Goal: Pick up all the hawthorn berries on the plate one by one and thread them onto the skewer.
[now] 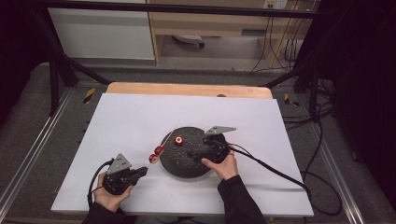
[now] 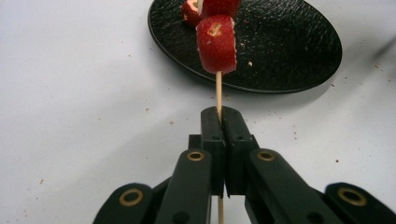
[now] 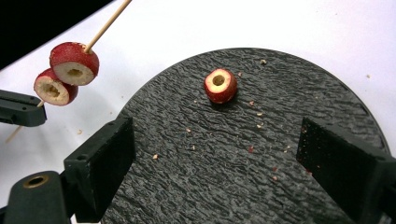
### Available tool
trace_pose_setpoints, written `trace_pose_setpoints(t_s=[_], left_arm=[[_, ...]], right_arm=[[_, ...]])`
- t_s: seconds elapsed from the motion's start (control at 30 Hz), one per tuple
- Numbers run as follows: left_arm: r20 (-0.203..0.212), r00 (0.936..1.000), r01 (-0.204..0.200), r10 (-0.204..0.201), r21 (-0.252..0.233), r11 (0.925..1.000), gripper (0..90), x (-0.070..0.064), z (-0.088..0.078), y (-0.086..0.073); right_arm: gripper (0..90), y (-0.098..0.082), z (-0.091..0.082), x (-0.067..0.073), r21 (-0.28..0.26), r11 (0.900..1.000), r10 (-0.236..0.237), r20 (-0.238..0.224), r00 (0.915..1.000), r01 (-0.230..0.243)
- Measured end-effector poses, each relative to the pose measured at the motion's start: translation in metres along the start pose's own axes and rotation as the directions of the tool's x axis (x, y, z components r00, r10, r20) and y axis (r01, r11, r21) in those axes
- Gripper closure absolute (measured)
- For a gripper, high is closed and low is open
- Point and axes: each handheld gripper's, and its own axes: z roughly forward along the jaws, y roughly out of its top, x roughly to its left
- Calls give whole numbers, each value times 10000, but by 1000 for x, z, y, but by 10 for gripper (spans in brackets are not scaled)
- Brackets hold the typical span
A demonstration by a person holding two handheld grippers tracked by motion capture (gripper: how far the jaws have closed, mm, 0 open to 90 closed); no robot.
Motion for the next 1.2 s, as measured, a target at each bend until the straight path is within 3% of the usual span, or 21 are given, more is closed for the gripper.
trace_pose_setpoints(t_s=[0.23,0.5,0.63,0.77,0.87,0.97,1.13,1.2], left_arm=[[-129,9999,60,-61,-57,10000,885,5,-2,-1],[-137,9999,19,-20,-50,10000,886,4,-2,-1],[-156,9999,26,-27,-62,10000,885,5,-2,-1],[-195,9998,28,-29,-58,10000,886,5,-2,-1],[-198,9998,33,-34,-79,10000,886,5,-2,-1],[-198,9998,30,-31,-72,10000,885,5,-2,-1],[-184,9998,8,-9,-54,10000,886,4,-2,-1],[-181,9998,12,-13,-49,10000,885,4,-1,-1]], right_arm=[[141,23,11,-2,860,9959,-283,243,9993,261],[194,37,35,1,1407,9896,260,396,9989,-313],[230,42,46,2,1628,9862,218,501,9985,-297],[272,48,56,3,1815,9834,-31,509,9987,-62],[324,51,61,3,2103,9769,-510,526,9973,388],[359,54,67,3,2375,9687,-824,348,9960,719],[407,57,76,3,2936,9466,-1494,325,9882,1334],[426,58,80,3,3002,9432,-1559,225,9875,1421]])
